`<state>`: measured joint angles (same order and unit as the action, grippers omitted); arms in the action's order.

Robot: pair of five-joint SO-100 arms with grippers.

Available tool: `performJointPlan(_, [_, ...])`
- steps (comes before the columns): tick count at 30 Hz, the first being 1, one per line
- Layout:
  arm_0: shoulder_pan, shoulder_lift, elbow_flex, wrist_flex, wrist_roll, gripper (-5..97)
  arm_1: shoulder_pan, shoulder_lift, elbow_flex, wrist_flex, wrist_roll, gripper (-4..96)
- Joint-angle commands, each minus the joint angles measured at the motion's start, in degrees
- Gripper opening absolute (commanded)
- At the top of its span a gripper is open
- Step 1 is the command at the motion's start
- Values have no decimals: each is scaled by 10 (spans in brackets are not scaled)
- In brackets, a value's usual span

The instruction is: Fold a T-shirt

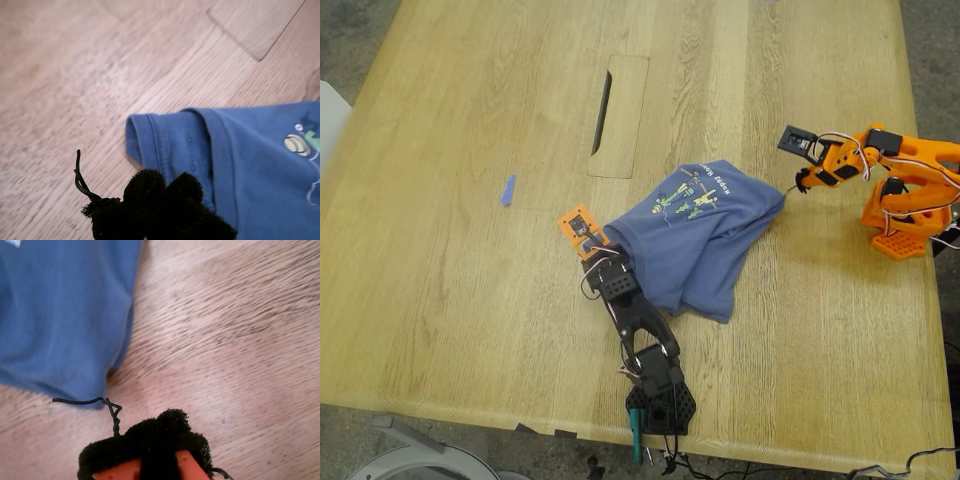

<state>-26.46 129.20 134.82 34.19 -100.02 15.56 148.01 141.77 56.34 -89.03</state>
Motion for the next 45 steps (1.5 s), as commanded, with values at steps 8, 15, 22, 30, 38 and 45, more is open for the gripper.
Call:
performJointPlan(8, [-62, 203, 50, 74, 4, 1, 105, 28, 14, -49, -14, -1])
performJointPlan(15, [-93, 247, 87, 80, 4, 1, 171, 69, 66, -62, -21, -1])
performJointPlan(22, [-145, 316, 149, 81, 0, 2, 224, 112, 133, -100, -29, -1])
performJointPlan(30, [-167, 396, 219, 86, -3, 2, 265, 114, 168, -143, -33, -1])
performJointPlan(38, [-223, 551, 281, 194, -10, 2, 304, 163, 220, -136, -32, -1])
performJointPlan(45, [-265, 751, 345, 351, -20, 3, 345, 205, 250, -116, -33, -1])
